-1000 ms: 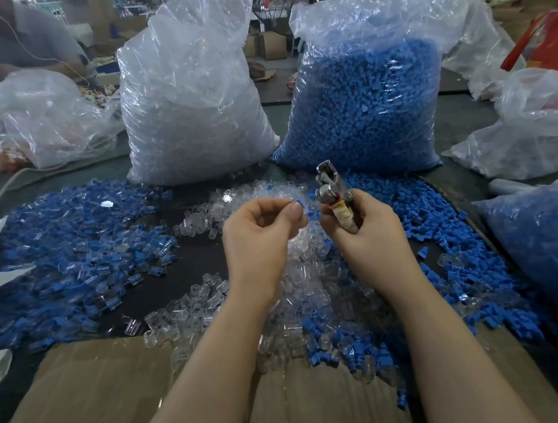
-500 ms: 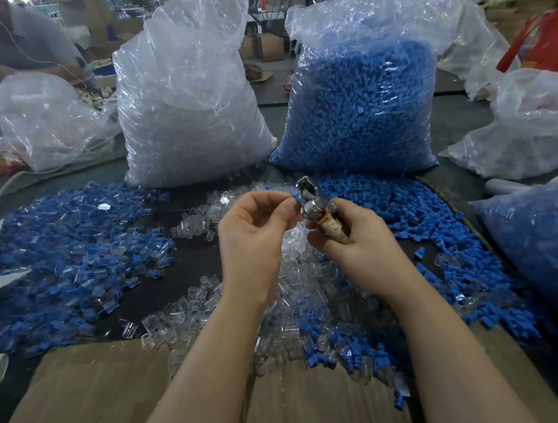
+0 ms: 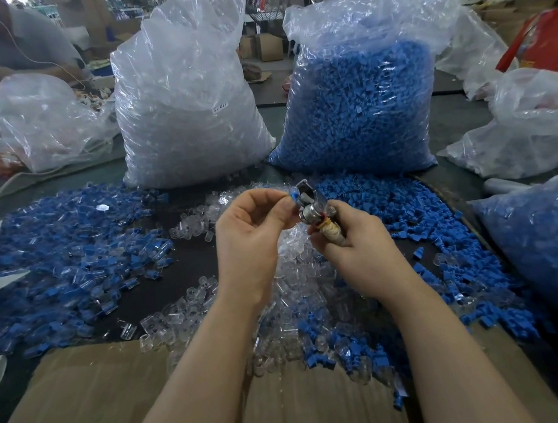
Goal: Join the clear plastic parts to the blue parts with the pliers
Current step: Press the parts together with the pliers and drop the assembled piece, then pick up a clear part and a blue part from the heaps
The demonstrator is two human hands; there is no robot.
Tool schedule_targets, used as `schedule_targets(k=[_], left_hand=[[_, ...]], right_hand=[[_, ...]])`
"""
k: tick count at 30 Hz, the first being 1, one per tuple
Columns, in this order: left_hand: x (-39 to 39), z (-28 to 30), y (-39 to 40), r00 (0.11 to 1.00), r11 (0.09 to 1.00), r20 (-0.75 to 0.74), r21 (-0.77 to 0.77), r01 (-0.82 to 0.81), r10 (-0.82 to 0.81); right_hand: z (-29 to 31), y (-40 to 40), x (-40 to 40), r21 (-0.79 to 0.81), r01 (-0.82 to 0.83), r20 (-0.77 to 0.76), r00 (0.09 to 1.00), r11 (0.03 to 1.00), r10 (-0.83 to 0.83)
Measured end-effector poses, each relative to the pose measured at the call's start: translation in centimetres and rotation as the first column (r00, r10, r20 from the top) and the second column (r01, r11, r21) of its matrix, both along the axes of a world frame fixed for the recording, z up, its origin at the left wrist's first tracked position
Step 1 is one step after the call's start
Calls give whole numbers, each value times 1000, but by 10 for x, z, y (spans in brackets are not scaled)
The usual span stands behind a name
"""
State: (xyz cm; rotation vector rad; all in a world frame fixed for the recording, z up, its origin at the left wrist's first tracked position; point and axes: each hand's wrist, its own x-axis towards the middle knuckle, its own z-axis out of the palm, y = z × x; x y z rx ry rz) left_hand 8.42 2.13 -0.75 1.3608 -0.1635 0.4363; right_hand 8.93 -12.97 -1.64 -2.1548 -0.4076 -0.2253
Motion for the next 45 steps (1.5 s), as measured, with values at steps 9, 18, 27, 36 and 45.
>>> schedule_targets(k=[9,18,27,36,45], left_hand=[[0,0,-1,1000,1000,22,-1,1,-1],[-1,-1,-2,1000,1000,26,-1,5,-5],[-2,-1,-2,1000,1000,-3,13,4,-4],[0,5,9,972,986,-230,-166,9,-48],[11,4,92,891,340,-454,-838,-427,0]], right_hand=[[2,-1,0,6,-44,-5,999,999,44],[-4,-3,3,-29,-17,17,1000,999,18],[-4,0,1,-84,35,46,998,996,-31],[-2,0,2,-204,127,86,990,971,-112],[-7,-11,8,-252,413,123,911,875,-395]])
